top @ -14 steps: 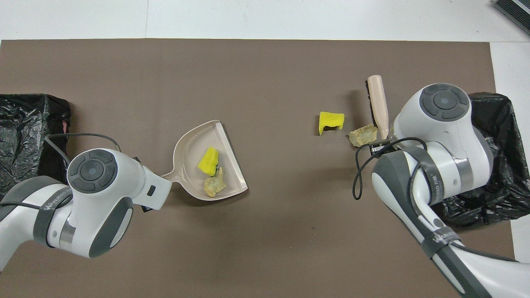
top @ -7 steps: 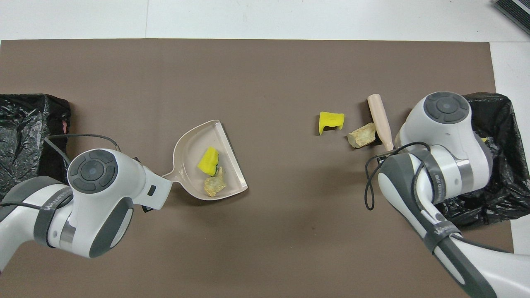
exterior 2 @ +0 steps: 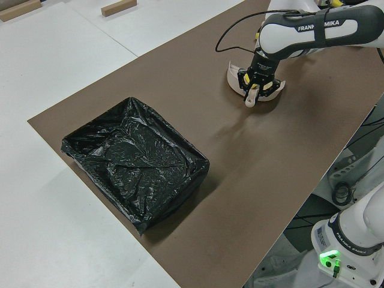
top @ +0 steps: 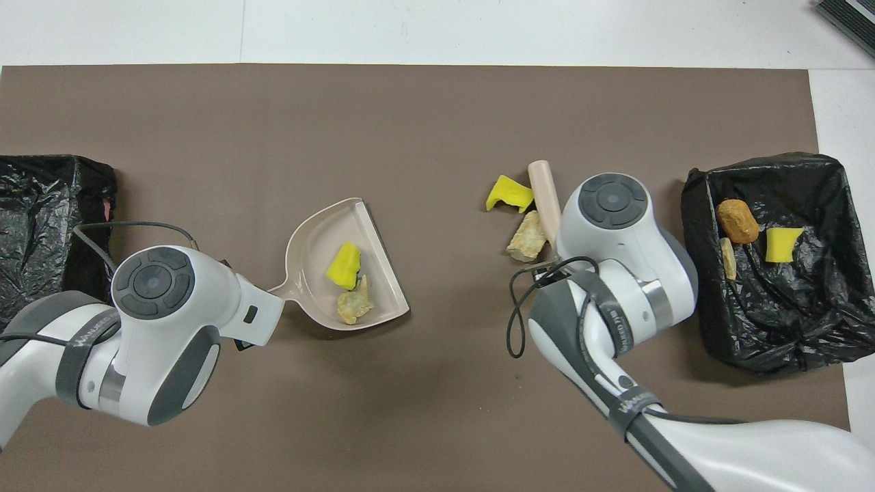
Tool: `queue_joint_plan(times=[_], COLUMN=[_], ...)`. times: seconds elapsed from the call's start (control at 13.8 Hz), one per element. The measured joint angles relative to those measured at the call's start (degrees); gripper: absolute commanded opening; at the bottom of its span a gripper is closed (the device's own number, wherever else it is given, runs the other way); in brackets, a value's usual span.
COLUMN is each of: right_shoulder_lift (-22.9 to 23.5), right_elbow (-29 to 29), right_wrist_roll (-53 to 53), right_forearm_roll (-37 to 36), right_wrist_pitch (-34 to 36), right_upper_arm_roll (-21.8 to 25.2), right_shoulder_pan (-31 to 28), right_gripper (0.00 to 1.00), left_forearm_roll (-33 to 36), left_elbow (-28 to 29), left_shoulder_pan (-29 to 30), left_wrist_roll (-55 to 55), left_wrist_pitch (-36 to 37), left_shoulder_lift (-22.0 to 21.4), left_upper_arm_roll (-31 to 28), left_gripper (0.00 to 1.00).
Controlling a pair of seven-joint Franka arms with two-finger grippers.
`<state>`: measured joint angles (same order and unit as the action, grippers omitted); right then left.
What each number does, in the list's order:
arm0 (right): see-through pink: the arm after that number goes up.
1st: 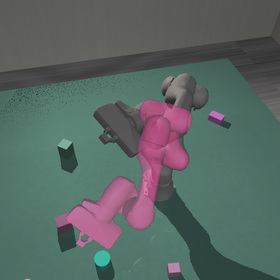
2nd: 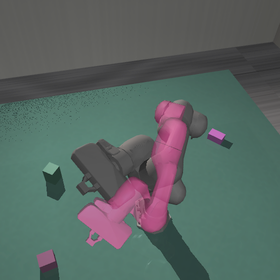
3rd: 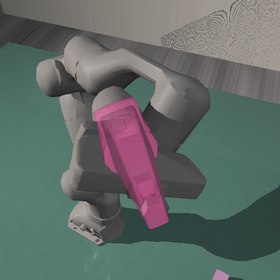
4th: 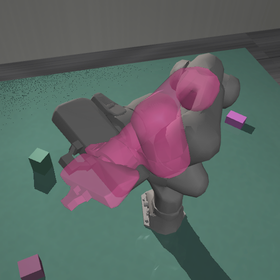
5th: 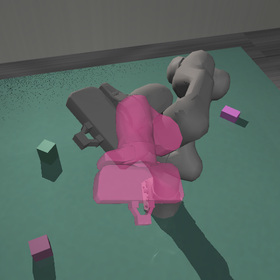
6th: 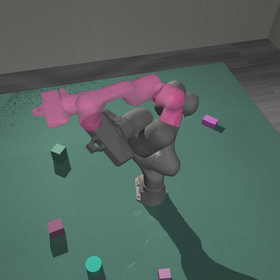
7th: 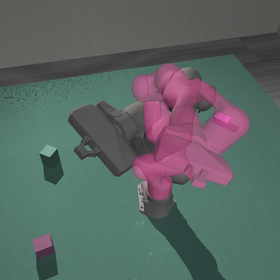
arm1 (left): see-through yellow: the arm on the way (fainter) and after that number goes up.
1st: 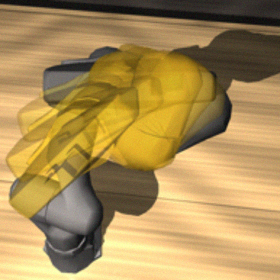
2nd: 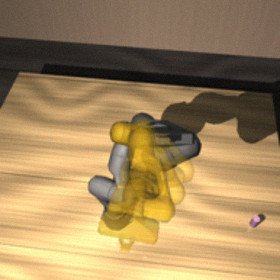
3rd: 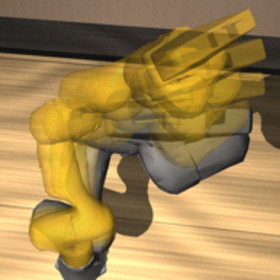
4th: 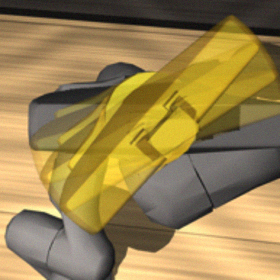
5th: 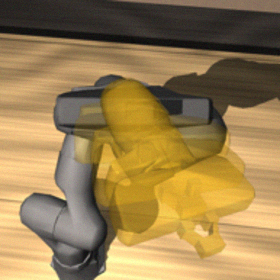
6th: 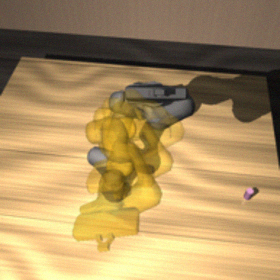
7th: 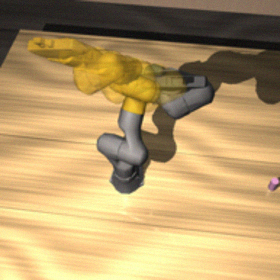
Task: Sweep and dump trash in bin
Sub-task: 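Move the brush with the right gripper behind the remaining pieces, then sweep the remaining pieces into the dustpan with the right gripper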
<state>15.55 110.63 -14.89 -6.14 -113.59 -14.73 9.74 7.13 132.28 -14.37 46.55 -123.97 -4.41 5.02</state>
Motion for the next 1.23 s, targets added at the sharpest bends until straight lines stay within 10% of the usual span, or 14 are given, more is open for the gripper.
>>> queue_joint_plan(times=[1.23], right_shoulder_lift=[2.7], right_elbow=[-9.0], right_wrist_roll=[-12.1], right_forearm_roll=[14.7], right_wrist_pitch=[0.2], right_upper_arm_roll=[-0.1], right_shoulder_pan=[22.6], right_gripper=[0.0], left_forearm_roll=[0.0], left_elbow=[0.3], left_shoulder_pan=[0.2], left_wrist_roll=[0.0], left_wrist_pitch=[0.0], left_shoulder_lift=[0.0], left_upper_arm_roll=[0.0], left_gripper=[0.0])
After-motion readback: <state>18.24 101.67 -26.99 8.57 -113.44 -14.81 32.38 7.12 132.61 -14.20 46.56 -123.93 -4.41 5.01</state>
